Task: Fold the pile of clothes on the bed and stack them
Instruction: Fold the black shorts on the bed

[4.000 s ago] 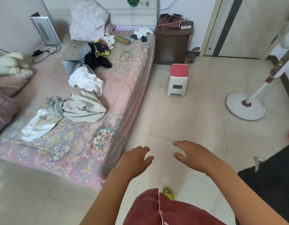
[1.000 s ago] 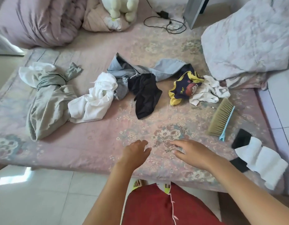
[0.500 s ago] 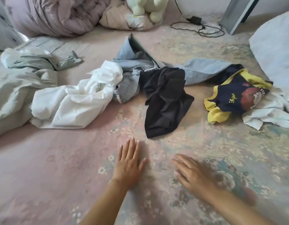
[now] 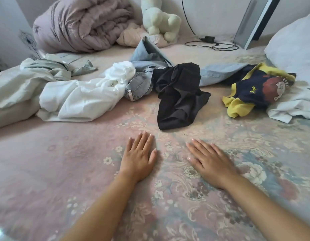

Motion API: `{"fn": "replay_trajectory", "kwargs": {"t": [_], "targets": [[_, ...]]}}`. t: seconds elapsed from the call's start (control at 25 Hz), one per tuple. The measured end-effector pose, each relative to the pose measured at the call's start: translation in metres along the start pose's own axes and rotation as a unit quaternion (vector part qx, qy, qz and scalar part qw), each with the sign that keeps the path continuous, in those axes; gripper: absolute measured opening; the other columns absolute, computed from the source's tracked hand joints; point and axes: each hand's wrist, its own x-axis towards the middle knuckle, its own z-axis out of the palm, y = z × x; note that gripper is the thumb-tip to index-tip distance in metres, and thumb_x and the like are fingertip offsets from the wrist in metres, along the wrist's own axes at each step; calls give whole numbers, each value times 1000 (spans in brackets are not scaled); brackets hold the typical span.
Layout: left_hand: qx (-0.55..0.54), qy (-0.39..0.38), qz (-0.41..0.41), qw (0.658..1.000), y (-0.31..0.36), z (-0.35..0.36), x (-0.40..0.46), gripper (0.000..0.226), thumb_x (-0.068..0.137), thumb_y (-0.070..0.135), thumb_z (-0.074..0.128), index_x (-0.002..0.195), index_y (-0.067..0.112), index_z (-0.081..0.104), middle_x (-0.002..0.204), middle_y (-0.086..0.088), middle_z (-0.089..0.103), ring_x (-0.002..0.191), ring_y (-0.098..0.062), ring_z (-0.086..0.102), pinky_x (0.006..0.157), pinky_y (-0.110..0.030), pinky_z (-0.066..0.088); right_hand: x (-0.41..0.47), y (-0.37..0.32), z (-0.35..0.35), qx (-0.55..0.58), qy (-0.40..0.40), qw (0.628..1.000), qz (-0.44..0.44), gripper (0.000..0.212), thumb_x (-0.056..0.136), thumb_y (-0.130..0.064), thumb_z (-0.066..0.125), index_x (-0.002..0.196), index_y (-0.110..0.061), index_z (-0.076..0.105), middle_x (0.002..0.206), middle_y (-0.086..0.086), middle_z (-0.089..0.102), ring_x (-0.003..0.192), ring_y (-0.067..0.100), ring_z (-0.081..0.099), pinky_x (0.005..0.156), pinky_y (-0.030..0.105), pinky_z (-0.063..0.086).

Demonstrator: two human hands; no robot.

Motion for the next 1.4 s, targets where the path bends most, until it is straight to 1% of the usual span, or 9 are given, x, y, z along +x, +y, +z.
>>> {"fn": "replay_trajectory", "kwargs": {"t": [0.2, 0.32, 0.4, 0.56, 0.72, 0.96, 1.12, 1.24, 1.4], "targets": [[-26, -17, 12, 999, 2, -10, -22, 85, 76, 54, -16, 153, 23, 2, 159, 5, -7, 145, -9, -14, 117, -35, -13, -20, -12, -8, -11, 0, 1000, 28, 118, 44, -71, -48, 150, -33, -9, 159, -11, -11, 145, 7, -13, 116, 33, -8], [3, 4, 41, 999, -4, -2, -5, 77, 82, 55, -14, 152, 26, -1, 156, 7, -12, 144, -14, -15, 114, -40, -13, 15, -9, -22, 54, 74, 995, 47, 67, 91, -65, 1, 150, -36, 17, 161, -2, -2, 147, 15, -3, 117, 32, 5], [44, 50, 64, 996, -8, 7, -1, 66, 94, 52, 2, 150, 23, 24, 157, 1, 14, 145, -21, 19, 112, -45, 6, 58, 0, -37, 119, 135, 981, 67, 45, 102, -39, 31, 147, -38, 29, 161, 5, 0, 147, 19, 1, 116, 34, 11], [20, 98, 70, 993, -13, 23, 2, 55, 99, 44, 20, 145, 20, 41, 151, -2, 37, 139, -22, 34, 107, -47, 17, 127, 21, -45, 42, 123, 988, 78, 54, 99, -41, 42, 149, -36, 23, 160, -1, 8, 147, 18, 4, 116, 38, 11], [-1, 138, 53, 989, -12, 25, 2, 59, 98, 42, 24, 147, 11, 35, 153, -5, 31, 142, -20, 27, 110, -45, 15, 135, 25, -25, 46, 48, 995, 81, 39, 94, -5, 44, 129, -19, 56, 131, 8, 57, 116, 29, 54, 93, 34, 44], [-66, 150, 51, 985, -11, 9, -1, 63, 94, 39, 32, 146, 4, 31, 153, -11, 30, 143, -17, 17, 115, -38, 7, 31, 11, -20, 44, 107, 993, 23, 36, 78, 13, 44, 103, -7, 62, 93, 13, 60, 85, 33, 58, 68, 40, 48], [-86, 136, 141, 977, 2, -12, -45, 62, 96, 38, 31, 147, 5, 29, 154, -14, 28, 143, -22, 20, 117, -34, 10, -73, 17, -6, 14, 180, 980, -82, 39, 58, 22, 62, 84, -7, 64, 75, 5, 60, 71, 24, 62, 53, 31, 51], [-98, 134, 205, 965, 29, -23, -94, 59, 98, 37, 31, 148, 6, 26, 155, -16, 25, 143, -26, 22, 117, -39, 15, -130, 16, -8, -14, 208, 970, -123, 34, 61, 17, 72, 81, -10, 66, 74, 2, 59, 69, 18, 58, 60, 23, 49], [-114, 132, 269, 947, 78, -58, -146, 61, 94, 30, 41, 148, 6, 25, 155, -16, 24, 145, -27, 19, 114, -45, 22, -207, 13, -23, -85, 237, 954, -165, 21, 76, 8, 56, 80, -10, 68, 79, 4, 63, 77, 21, 64, 68, 29, 55]]}}
